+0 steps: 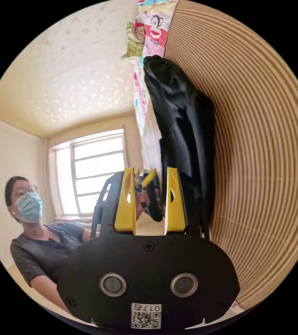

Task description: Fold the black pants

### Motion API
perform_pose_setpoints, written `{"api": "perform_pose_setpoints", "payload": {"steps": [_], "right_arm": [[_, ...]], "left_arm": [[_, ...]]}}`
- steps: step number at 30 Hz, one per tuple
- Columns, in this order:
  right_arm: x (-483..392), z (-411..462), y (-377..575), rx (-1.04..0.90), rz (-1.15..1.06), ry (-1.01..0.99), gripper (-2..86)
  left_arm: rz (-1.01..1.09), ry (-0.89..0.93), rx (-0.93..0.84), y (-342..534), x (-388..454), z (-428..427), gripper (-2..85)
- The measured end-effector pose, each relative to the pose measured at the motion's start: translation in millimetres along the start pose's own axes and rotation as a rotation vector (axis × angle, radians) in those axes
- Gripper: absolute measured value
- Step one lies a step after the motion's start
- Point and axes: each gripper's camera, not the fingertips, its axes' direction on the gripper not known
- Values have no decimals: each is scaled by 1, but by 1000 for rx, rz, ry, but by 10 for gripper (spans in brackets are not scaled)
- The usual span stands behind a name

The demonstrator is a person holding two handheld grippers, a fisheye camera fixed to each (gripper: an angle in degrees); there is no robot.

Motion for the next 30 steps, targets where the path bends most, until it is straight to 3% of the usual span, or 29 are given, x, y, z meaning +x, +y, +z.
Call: {"api": "perform_pose_setpoints", "payload": {"steps": [3, 7, 10, 13, 16, 18, 21, 23, 30], "right_arm": [[12, 15, 26, -124, 54, 177, 154], [34, 41, 42, -193, 108, 116, 154], [39, 62, 44, -247, 110, 62, 133], [27, 64, 60, -325, 67, 60, 64], [14, 54, 103, -463, 86, -119, 42], [4, 32, 147, -468, 147, -462, 32], [-5, 7, 185, -318, 200, -923, 24], [-12, -1, 189, -224, 185, -1028, 21], [-16, -4, 95, 48, 76, -988, 23]], "left_arm": [[-1, -95, -152, 26, -21, 12, 169], [-29, -115, -377, 43, -49, 55, 158], [-34, -192, -431, 38, -50, 59, 110], [16, -163, -529, 53, -36, 45, 64], [12, 42, -702, 101, -27, 23, 63], [76, 213, -725, 129, -7, -9, 63], [177, 465, -603, 139, 33, -70, 65], [189, 528, -481, 119, 40, -91, 66], [1, 591, -74, -63, -52, -49, 74]]}}
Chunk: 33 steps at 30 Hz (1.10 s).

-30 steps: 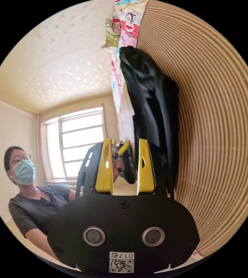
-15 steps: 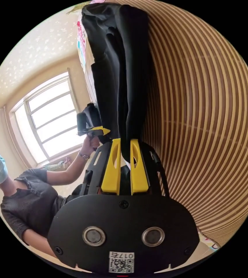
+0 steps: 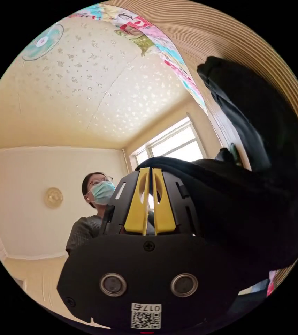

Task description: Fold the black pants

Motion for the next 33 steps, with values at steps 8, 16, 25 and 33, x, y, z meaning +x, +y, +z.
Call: {"api": "perform_pose_setpoints", "payload": {"steps": [8, 16, 25, 33], "right_arm": [[-49, 24, -49, -50, -122, 799, 136], [-8, 43, -8, -276, -131, 1146, 181], [43, 55, 77, -375, 23, 949, 167], [-9, -1, 232, -337, 153, 590, 130]], "left_arm": [[11, -470, 181, -112, -61, -52, 170], [-56, -668, -134, -67, -178, -42, 190], [-193, -622, -550, 0, -259, -10, 114], [-210, -484, -751, 124, -211, 38, 112]]}}
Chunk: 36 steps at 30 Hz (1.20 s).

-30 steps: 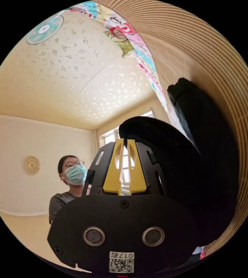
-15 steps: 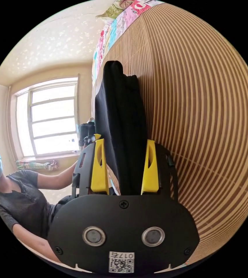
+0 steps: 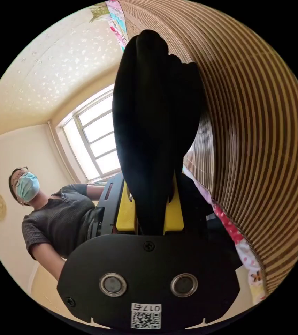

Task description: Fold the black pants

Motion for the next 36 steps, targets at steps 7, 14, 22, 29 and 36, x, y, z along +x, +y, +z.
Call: {"api": "perform_pose_setpoints", "payload": {"steps": [7, 14, 22, 29, 36], "right_arm": [[-85, -89, 162, 241, -101, 87, 98], [-234, -207, 301, 406, -254, 484, 93], [-270, -304, 371, 910, 317, 1244, 112], [-173, -255, 336, 999, 356, 1069, 11], [-102, -216, 282, 847, 648, 1177, 5]], "left_arm": [[337, -119, -263, -96, 179, 164, 116], [622, -103, -236, -220, 357, 342, 118], [399, -281, -448, -381, 344, 555, 130], [-61, -466, -416, -320, 95, 398, 82], [-670, -349, 316, -56, -20, 49, 63]]}}
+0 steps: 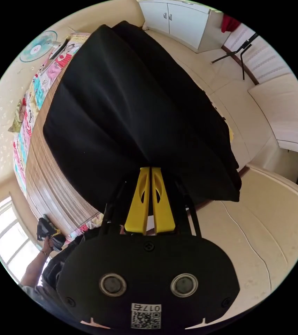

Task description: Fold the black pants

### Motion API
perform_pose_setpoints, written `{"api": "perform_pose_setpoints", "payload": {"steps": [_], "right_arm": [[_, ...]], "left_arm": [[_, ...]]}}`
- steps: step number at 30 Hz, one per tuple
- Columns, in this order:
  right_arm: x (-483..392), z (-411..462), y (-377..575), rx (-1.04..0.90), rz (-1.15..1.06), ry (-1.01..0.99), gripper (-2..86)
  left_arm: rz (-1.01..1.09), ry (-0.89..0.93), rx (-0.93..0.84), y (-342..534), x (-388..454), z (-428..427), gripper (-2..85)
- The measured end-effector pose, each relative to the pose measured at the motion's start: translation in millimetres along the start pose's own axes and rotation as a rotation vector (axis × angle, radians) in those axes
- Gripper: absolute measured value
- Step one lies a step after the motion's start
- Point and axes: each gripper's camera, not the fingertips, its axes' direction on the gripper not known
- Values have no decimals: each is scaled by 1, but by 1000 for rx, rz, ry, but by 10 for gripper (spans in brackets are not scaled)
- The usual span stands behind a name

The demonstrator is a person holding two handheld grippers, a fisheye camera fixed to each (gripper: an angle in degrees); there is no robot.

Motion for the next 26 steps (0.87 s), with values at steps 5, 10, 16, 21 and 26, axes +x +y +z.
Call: {"api": "perform_pose_setpoints", "payload": {"steps": [5, 10, 16, 21, 26], "right_arm": [[-35, -10, 63, 263, 144, 287, 4], [-50, 54, 146, 216, 254, -86, 3], [-84, 150, 228, 24, 363, -367, 3], [-95, 165, 251, 43, 410, -550, 3], [-101, 150, 263, 139, 406, -640, 3]], "left_arm": [[-117, 206, 305, 104, -68, -64, 49], [-121, 337, 353, 173, -54, 36, 46], [-95, 151, 334, 193, -25, 81, 65], [-50, -2, 476, 184, -23, -14, 66], [-202, 164, 757, 198, -85, -113, 109]]}}
